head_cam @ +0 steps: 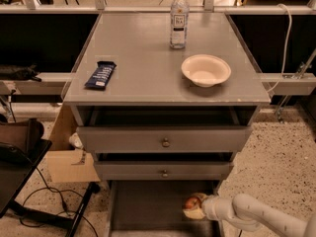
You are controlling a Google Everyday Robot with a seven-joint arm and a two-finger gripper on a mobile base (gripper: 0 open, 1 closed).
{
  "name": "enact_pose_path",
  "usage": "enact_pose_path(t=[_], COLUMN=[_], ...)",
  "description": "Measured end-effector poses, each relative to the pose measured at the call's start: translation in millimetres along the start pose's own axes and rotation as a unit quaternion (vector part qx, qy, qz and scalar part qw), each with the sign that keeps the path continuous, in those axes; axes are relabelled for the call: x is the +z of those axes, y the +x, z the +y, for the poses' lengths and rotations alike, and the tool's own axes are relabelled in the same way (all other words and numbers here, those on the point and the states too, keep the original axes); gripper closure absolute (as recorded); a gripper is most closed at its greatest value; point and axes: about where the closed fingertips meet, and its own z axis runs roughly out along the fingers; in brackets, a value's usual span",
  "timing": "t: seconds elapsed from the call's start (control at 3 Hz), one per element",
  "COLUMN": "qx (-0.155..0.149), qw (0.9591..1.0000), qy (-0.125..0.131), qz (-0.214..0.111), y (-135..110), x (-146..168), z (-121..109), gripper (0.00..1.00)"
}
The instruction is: Place apple into bottom drawer
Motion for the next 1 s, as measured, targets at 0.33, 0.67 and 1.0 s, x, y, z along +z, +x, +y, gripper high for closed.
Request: enact_pose_path(t=[0.33,0.67,1.0], qx=[-0.002,-0.016,-0.026], qw=[0.9998,0.9988,0.9970], qy=[-0.011,-0.016,-0.001], qz=[0.018,0.044,0.072], y=[38,59,79], x=[29,54,69], z=[5,14,15], gripper=[1.00,1.00,1.00])
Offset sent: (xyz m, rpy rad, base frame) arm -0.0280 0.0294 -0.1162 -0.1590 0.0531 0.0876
